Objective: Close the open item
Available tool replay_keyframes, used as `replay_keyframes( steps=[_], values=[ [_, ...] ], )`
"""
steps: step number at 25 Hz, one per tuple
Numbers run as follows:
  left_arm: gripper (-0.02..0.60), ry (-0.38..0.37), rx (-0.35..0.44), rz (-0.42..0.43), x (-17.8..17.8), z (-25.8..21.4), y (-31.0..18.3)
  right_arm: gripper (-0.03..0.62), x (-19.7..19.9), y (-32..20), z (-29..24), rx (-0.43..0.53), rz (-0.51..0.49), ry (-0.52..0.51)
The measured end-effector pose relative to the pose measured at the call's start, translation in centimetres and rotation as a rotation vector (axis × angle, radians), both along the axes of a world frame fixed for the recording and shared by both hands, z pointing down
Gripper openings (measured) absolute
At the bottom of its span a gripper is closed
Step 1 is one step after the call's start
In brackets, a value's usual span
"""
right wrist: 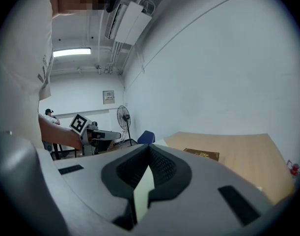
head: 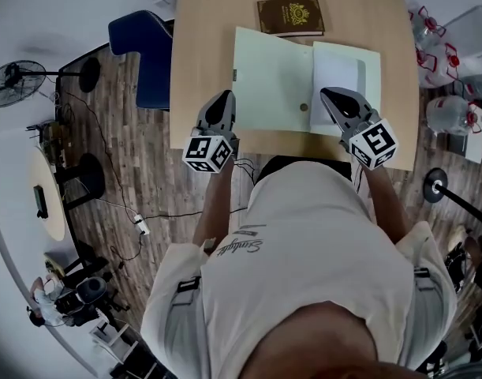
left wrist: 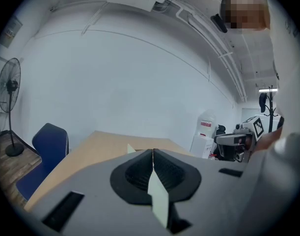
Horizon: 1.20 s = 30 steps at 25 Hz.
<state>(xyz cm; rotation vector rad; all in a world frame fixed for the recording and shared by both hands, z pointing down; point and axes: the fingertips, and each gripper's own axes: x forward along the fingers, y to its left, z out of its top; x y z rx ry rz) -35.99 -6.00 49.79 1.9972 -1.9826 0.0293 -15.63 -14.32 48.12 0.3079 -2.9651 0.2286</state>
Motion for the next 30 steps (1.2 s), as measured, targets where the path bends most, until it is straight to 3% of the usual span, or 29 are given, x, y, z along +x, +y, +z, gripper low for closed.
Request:
replay_keyframes(
  steps=[7, 14, 23, 30],
  values=[
    [0.017, 0.045, -0.022, 0.066, -3.3, 3.3, 0.6, -0.005, -2.4, 0.9, 0.6, 0.027, 0.062, 0.011],
    [0.015, 0.086, -0.150, 0.179, -4.1, 9.6, 0.2, -0.005, -1.5, 0.9, 0.6, 0.028, 0.162, 0.042],
    [0.015, 0.198, -0.145, 0.210, -4.3, 12.2, -0.6, -0.005, -0.8, 1.2, 1.2, 0.020, 0.214, 0.085],
    [0.015, 0.256, -0.081, 0.308, -0.4, 10.7, -2.2, -0.005, -1.6, 1.8, 1.5, 0.014, 0.204, 0.089]
  ],
)
